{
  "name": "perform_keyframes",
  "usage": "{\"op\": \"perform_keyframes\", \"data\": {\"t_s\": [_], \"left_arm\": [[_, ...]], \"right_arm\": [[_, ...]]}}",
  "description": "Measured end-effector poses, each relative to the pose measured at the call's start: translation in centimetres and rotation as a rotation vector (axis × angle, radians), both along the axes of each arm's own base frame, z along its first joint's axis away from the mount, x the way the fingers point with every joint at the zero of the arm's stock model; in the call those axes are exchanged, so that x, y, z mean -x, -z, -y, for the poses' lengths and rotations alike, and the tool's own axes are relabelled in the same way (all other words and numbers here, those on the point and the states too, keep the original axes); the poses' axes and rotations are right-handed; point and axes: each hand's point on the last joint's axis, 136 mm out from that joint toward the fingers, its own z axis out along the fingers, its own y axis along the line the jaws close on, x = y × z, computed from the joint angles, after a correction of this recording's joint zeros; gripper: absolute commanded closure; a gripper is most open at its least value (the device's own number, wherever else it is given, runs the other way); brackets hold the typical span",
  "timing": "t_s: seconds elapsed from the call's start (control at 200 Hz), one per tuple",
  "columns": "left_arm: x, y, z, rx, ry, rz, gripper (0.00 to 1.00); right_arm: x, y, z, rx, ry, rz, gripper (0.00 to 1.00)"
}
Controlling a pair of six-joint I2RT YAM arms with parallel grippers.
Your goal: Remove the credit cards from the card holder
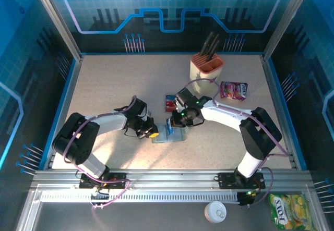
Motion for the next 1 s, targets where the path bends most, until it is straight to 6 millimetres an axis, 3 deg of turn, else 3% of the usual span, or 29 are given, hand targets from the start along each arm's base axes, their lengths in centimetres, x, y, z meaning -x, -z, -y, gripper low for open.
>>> {"op": "perform_keyframes", "data": {"t_s": [0.215, 0.47, 0.635, 1.0], "left_arm": [[-0.8, -0.8, 0.2, -0.004, 0.008, 0.022, 0.90], [-1.7, -1.7, 0.0, -0.005, 0.001, 0.036, 0.90], [-2.2, -2.1, -0.4, -0.008, -0.006, 0.050, 0.89], [-2.8, -3.1, -0.7, -0.012, -0.018, 0.086, 0.88]], "right_arm": [[-1.5, -2.7, 0.7, 0.085, -0.240, 0.143, 1.00], [-2.7, -2.6, 2.6, 0.260, -0.649, 0.299, 1.00], [-3.9, -4.0, 2.4, 0.283, -0.875, 0.385, 1.00], [-8.1, -5.0, 2.4, 0.332, -1.078, 0.443, 1.00]]}}
